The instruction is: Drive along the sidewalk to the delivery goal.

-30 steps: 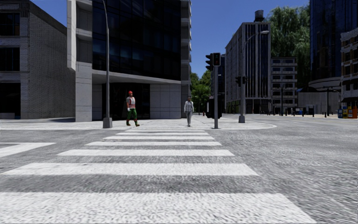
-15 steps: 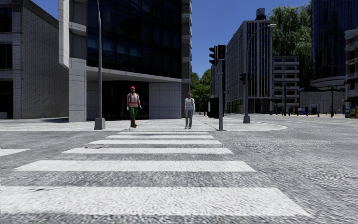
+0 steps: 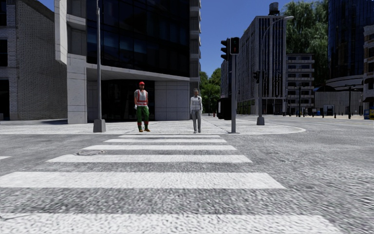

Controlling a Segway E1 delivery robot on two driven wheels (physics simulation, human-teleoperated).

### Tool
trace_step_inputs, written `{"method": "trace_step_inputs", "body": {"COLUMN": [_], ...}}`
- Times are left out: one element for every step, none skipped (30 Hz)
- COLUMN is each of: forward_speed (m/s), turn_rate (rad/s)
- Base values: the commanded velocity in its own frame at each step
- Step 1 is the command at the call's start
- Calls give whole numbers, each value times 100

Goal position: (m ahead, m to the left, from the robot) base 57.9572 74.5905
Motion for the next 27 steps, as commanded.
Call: {"method": "trace_step_inputs", "body": {"forward_speed": [25, 25, 25, 25, 25, 24, 24, 23, 23, 23, 23, 23, 23, 23, 23, 23, 23, 23, 23, 23, 23, 23, 23, 23, 23, 23, 23], "turn_rate": [0, 0, 0, 0, 0, 0, 0, 0, 0, 0, 0, 0, 0, 0, 0, 0, 0, 0, 0, 0, 0, 0, 0, 0, 0, 0, 0]}}
